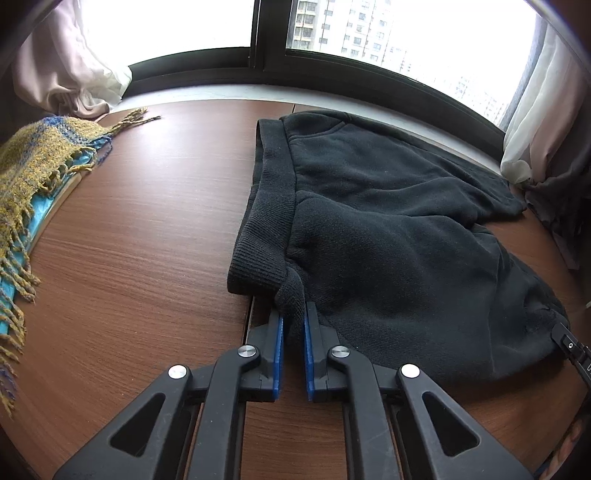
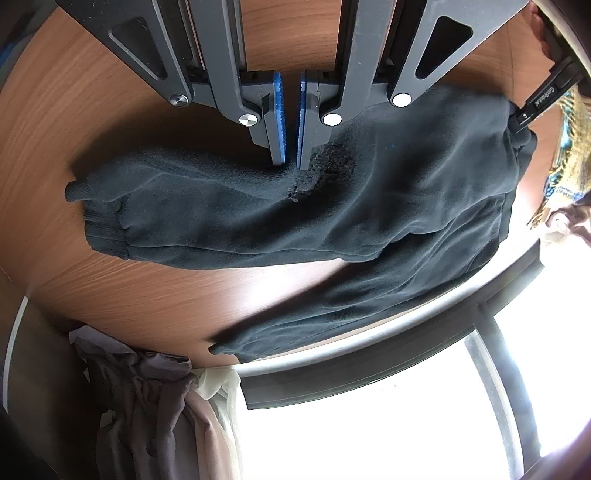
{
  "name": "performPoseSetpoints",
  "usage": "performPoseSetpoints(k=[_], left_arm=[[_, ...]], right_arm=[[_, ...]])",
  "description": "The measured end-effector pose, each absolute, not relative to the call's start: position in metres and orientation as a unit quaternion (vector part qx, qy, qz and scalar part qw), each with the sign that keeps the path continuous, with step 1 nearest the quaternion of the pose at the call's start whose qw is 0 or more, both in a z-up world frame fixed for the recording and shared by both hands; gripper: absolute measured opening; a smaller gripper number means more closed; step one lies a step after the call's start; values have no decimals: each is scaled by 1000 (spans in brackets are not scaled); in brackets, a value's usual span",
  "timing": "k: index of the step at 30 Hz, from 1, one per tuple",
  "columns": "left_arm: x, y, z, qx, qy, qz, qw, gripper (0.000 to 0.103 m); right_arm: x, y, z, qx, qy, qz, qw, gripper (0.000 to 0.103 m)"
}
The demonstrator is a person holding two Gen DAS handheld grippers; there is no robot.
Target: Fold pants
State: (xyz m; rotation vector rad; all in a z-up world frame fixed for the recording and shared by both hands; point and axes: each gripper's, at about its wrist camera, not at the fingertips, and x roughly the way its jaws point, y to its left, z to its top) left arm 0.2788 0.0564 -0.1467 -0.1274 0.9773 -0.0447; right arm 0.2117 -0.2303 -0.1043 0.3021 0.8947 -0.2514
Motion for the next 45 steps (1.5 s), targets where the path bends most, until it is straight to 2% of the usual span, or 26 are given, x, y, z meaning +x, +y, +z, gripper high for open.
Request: performPoseSetpoints(k=[10,19,24,33,45], left_arm=[[240,62,-97,-74,436,-25,896,11],[188,81,-70,-112,448,1,887,11],[190,78,-64,-139,452,4,881,11],[227,76,-45,-136,430,24,892,11],[296,95,-71,-164,460,68,870,11]], right_arm=[[189,-232,-53,125,379,-99,912,7],[169,-223,-9,112,348,-50,929,7],[169,-224,5,106,334,-38,936,7],[229,-229,15,95,319,-19,943,7],[347,-207,-6,56,360,16,931,7]])
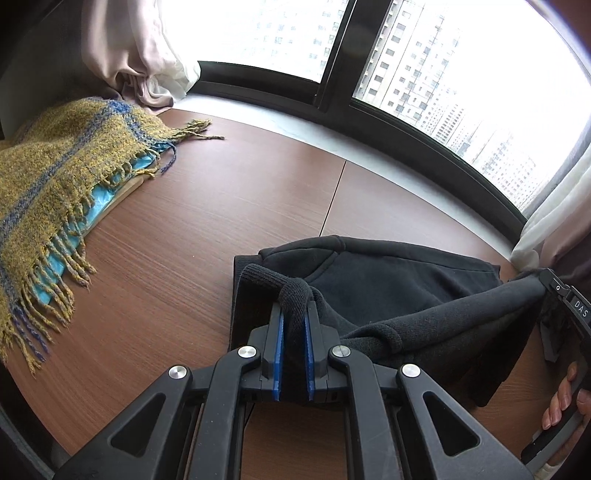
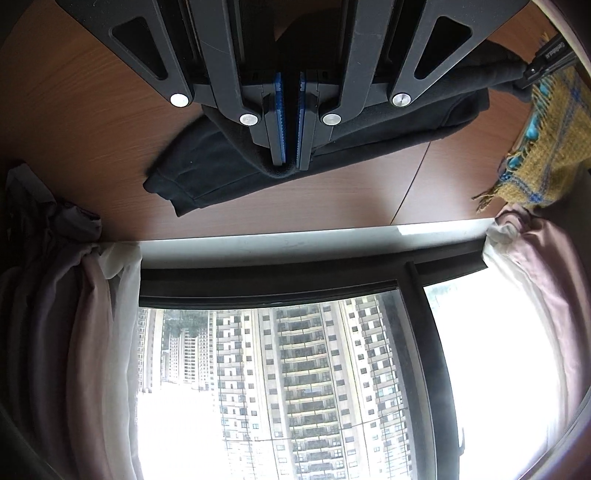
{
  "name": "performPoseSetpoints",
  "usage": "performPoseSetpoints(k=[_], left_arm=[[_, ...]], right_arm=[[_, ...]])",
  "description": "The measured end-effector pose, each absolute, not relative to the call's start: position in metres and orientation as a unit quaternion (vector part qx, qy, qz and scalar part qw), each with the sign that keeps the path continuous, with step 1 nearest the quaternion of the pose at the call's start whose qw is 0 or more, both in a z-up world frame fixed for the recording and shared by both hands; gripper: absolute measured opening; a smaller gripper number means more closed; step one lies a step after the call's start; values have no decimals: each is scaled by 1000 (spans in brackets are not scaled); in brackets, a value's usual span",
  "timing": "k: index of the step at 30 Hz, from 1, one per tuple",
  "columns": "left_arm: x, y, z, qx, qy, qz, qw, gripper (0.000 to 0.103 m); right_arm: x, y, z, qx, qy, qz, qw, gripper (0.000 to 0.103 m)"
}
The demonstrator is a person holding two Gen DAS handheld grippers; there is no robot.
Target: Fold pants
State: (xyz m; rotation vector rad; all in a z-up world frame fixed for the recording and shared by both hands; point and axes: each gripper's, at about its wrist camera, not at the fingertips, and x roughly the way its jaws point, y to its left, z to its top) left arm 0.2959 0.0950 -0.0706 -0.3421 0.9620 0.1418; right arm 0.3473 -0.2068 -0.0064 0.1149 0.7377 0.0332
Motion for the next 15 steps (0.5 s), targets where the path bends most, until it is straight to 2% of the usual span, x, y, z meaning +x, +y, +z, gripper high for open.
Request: performPoseSetpoints(k=[11,15], left_arm=[[355,109,-98,-181,489,109,846,13],[373,112,-106,-167,492,129,845,18]], right_arm=[[432,-189,-43,46,409,39,910,7],[461,-182,-64,41,429,47,901,7]])
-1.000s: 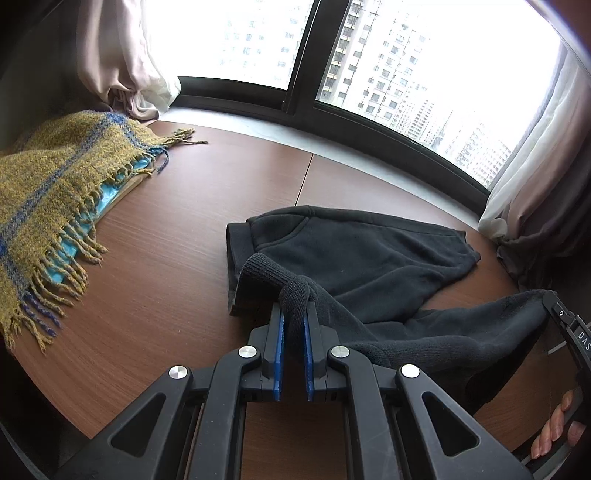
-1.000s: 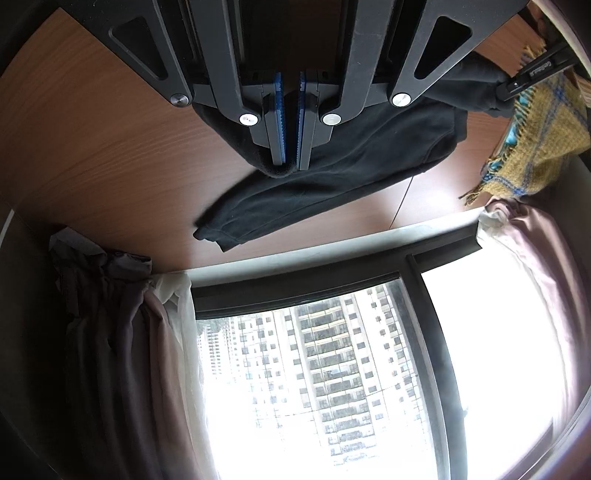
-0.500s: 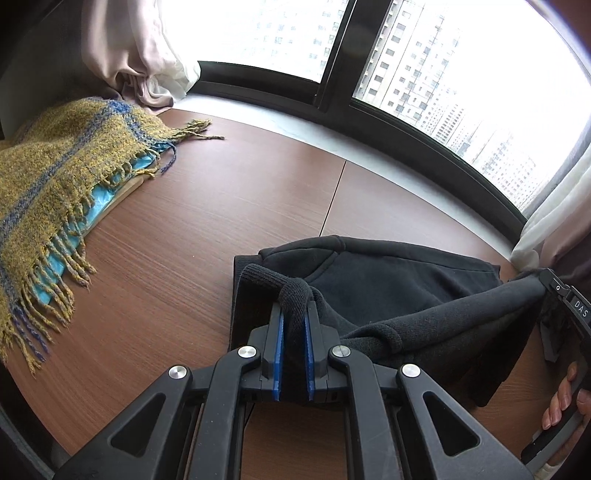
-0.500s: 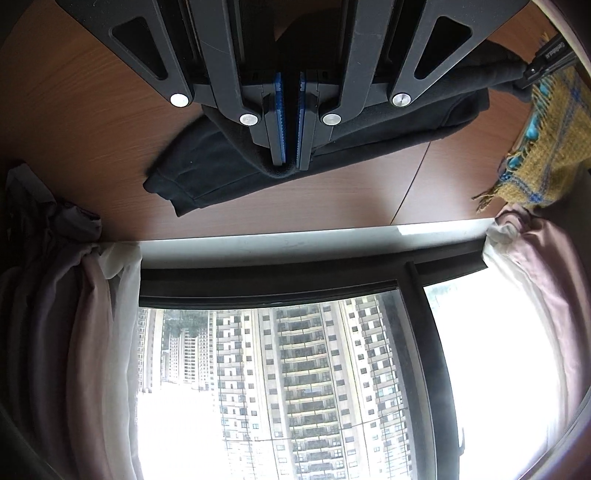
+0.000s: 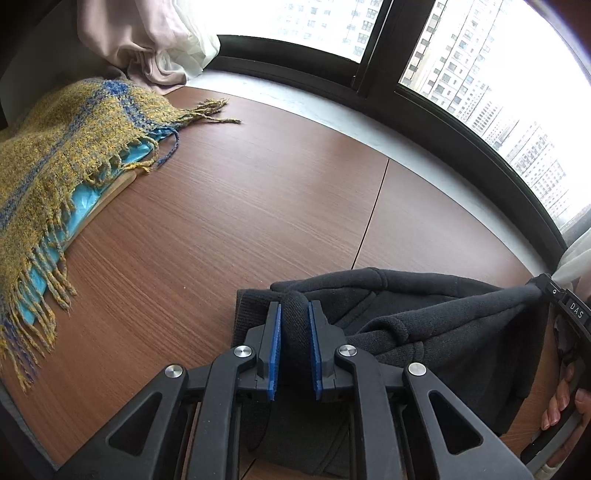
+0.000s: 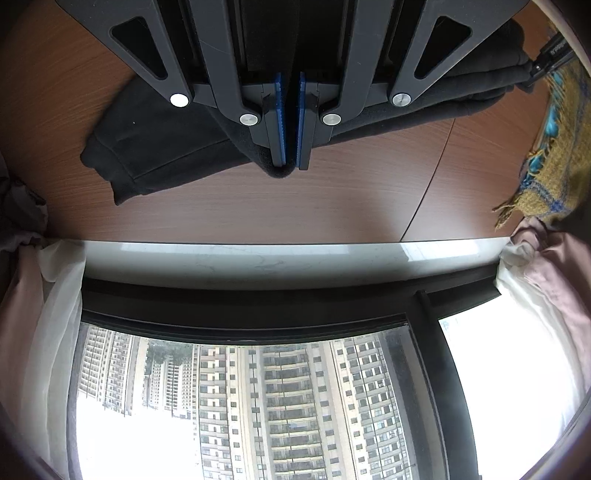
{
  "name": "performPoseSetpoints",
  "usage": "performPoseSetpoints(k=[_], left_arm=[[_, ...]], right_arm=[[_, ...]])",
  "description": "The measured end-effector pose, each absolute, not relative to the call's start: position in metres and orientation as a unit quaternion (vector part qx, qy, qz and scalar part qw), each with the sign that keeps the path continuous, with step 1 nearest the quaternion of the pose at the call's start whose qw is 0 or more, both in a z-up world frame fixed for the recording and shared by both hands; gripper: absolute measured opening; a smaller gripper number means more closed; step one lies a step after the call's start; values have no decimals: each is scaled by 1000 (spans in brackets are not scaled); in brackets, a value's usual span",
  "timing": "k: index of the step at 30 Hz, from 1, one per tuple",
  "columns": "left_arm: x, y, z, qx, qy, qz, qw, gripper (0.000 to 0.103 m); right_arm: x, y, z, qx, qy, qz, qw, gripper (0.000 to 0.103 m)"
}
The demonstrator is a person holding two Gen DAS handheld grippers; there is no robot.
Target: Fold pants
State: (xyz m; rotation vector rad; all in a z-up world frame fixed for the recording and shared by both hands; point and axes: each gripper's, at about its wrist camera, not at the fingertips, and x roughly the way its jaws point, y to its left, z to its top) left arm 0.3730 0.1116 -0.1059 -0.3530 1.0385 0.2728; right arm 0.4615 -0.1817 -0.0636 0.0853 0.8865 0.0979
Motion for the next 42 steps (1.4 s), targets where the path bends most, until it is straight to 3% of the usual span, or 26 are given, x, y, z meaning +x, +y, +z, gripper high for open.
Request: performPoseSetpoints(k=[18,26,28,30,32,38,41,42], left_arm=[[423,107,-140,-98,522,140,836,24],[427,107,-134,-75,521,137,839,34],[420,105,-122,-65,500,141,852,44],[410,100,-108,-55,473,142,868,49],[399,94,-94,-41,447,142,882,50],[360,69,-61,-26,396,94,913,57],[344,53,-55,-24,390,69,918,57],[339,48,-54,-29,391,61,918,57]], right_arm=[[517,-191,-121,56,511,21,857,7],[516,-183,-117,26,529,35,847,8],[508,-181,-107,20,520,46,853,11],[500,-177,-94,16,508,65,859,28],[486,-174,-79,9,486,84,870,33],[432,-179,-36,-22,406,135,904,38],[400,-186,-20,-51,364,147,918,52],[391,-189,-16,-61,356,148,921,52]])
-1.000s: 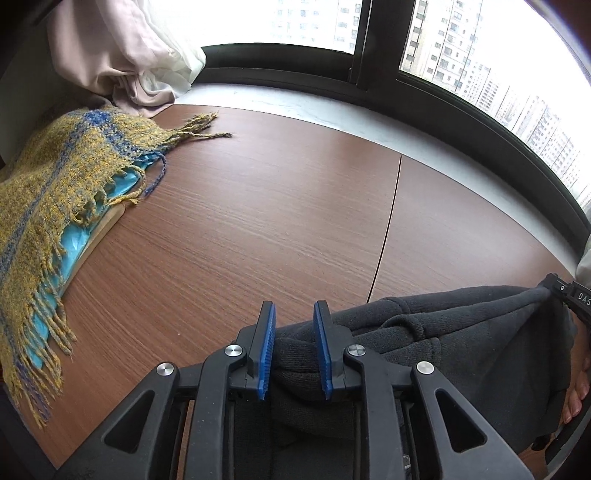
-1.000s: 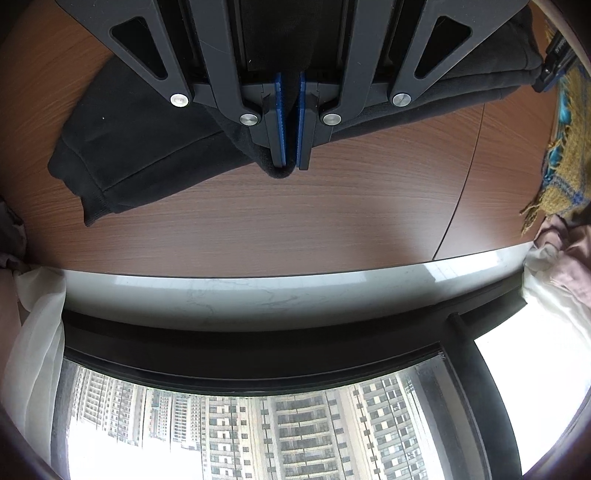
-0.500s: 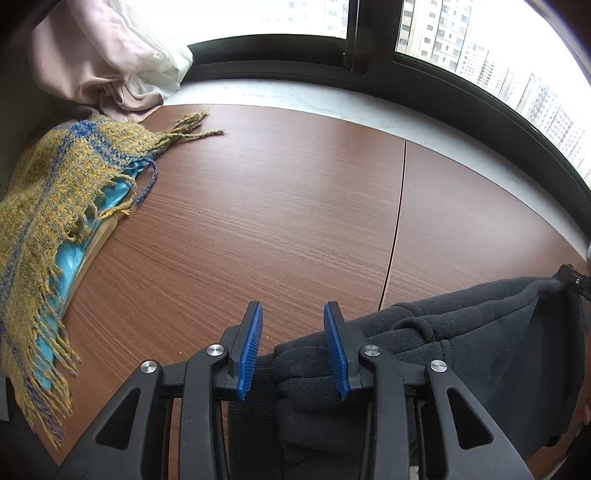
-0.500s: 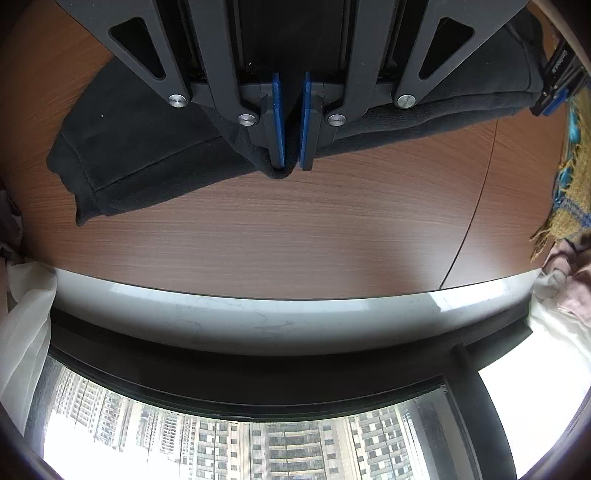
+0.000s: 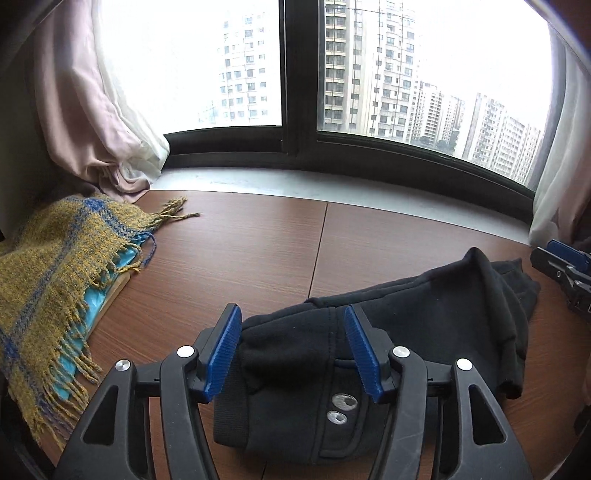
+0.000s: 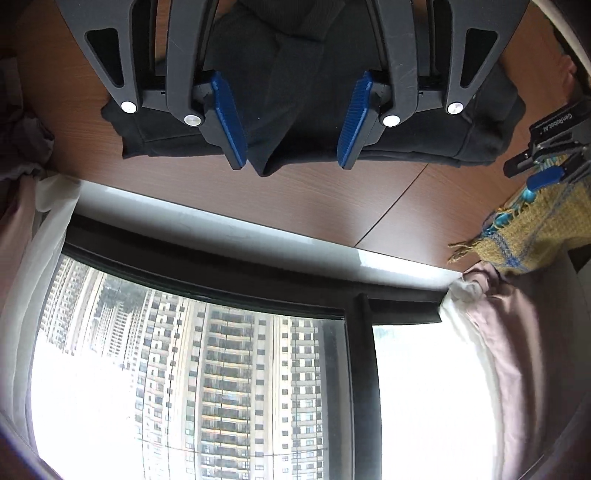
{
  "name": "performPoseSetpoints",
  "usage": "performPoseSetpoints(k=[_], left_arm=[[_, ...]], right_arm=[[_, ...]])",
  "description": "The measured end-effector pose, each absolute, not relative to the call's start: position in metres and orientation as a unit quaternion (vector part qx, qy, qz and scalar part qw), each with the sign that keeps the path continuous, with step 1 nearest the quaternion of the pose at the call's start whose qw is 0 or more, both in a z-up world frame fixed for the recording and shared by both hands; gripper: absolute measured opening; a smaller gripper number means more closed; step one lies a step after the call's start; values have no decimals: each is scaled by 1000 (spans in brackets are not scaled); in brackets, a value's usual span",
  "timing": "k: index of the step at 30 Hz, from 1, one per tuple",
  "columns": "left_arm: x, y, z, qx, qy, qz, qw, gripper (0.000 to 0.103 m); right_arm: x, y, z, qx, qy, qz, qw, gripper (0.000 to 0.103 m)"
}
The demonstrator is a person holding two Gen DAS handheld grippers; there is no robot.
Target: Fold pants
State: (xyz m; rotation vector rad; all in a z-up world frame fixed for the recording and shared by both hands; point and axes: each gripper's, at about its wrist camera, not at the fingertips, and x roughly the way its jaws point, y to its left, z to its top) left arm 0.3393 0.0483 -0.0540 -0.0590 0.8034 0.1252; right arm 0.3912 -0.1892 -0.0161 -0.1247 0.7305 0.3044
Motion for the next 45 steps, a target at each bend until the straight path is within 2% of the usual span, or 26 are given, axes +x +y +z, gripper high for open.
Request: performPoseSetpoints(k=[6,16,29,32,41,43,45], left_arm=[[315,12,-53,-15,381,17,924,57],[293,-41,-67,14,393,-41,919,59],[295,-56,-103,28,444,-27,895,59],[298,-60,-108,36,451,-28,891,59],[304,-64,-111,49,458,-30,887,59],[304,-65,-110,50,457,-31,888,59],[305,-65,-109,51,455,-31,888,59]], right_arm=[[348,-198,-11,-98,344,164,919,52],[298,-192,-44,-121,360,200,903,52],[297,-189,-105,-181,394,184,882,51],[301,-190,-112,-196,394,176,881,47],[302,-192,-115,-252,367,155,882,47],[303,-193,-114,-250,368,155,882,38],[302,-195,-107,-244,359,153,888,36]])
